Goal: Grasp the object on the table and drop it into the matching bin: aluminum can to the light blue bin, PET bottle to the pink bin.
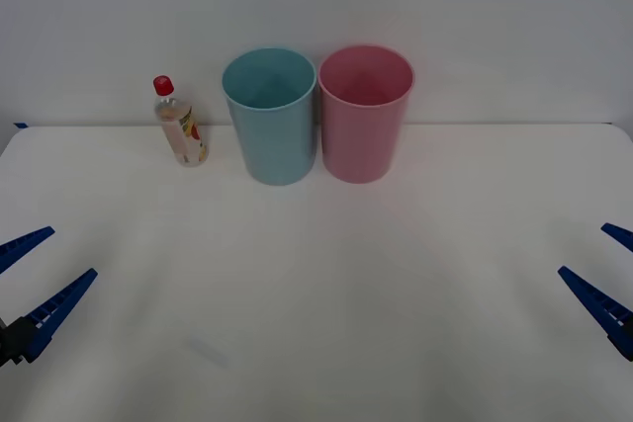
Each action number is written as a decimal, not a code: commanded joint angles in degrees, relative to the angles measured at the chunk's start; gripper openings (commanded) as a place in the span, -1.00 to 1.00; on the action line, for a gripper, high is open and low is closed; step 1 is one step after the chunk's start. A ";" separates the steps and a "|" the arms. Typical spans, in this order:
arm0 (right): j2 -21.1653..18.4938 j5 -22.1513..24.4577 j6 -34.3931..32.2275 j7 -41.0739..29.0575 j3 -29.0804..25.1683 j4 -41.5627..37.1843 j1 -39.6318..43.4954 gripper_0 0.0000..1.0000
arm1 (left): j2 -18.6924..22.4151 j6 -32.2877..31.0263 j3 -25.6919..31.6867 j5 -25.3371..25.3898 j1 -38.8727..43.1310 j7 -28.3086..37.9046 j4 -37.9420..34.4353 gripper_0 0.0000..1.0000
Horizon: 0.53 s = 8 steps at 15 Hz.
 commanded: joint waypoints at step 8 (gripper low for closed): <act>0.00 0.00 0.00 0.00 0.00 0.00 0.00 1.00 | 1.26 2.24 1.55 0.51 0.21 0.26 0.43 1.00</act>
